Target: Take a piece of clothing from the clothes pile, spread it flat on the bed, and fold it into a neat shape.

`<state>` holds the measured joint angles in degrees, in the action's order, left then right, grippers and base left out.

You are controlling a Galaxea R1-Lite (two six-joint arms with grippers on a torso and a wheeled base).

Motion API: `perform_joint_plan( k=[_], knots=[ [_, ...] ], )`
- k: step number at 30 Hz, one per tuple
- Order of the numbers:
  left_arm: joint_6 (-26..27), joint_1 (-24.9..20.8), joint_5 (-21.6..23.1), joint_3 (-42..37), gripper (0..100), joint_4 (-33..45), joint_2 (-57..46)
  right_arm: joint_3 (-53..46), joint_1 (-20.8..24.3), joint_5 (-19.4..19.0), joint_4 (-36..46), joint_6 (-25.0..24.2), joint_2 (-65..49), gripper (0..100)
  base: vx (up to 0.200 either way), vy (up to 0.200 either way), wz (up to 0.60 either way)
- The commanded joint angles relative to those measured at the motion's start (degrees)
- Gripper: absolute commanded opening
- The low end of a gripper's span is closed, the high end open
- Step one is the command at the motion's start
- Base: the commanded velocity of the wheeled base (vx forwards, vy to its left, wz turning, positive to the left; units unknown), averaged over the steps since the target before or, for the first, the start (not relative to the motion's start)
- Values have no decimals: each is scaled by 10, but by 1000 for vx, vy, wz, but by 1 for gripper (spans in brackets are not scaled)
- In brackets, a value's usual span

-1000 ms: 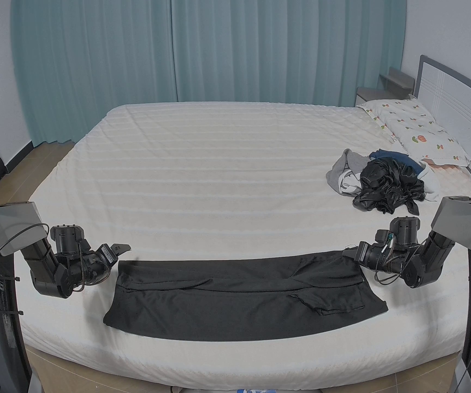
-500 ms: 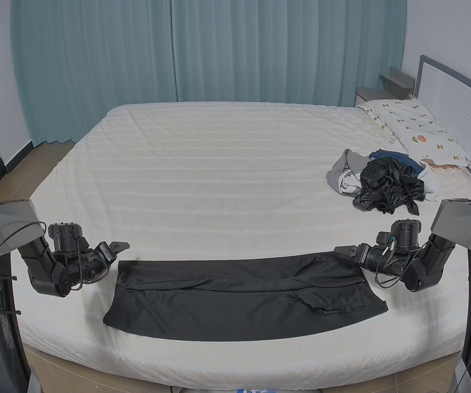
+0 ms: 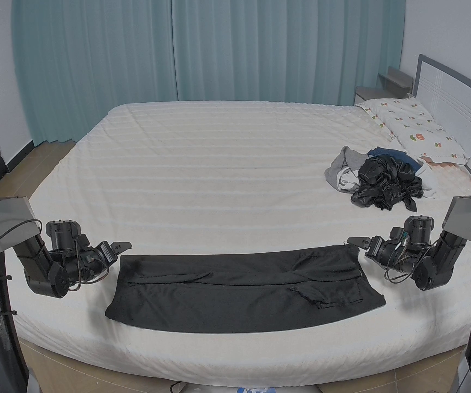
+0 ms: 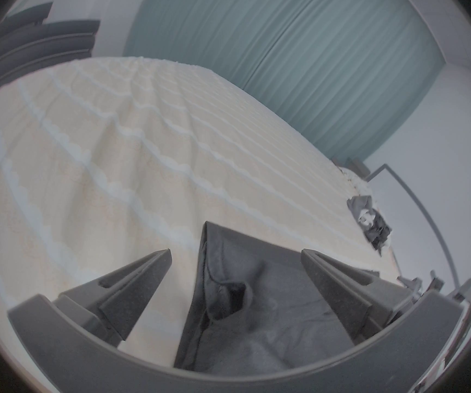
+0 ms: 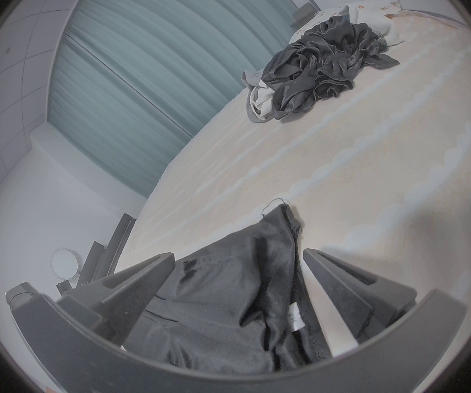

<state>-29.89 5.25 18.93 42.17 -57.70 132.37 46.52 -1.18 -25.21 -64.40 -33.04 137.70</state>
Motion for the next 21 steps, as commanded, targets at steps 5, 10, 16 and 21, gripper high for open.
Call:
perform_joint_plan(
  k=[5,10,16,21],
  knots=[
    [48,-32,-54,-11,100,-1,-4,0,3,1,0,1,1,100,0,0,0],
    [48,-53,-98,-6,100,-1,4,-1,5,1,0,1,2,100,0,0,0],
    [53,-56,-114,-11,0,0,9,0,3,1,0,1,2,100,0,0,0],
    [90,-53,-155,-18,0,4,11,0,1,1,0,1,2,100,0,0,0]
  ],
)
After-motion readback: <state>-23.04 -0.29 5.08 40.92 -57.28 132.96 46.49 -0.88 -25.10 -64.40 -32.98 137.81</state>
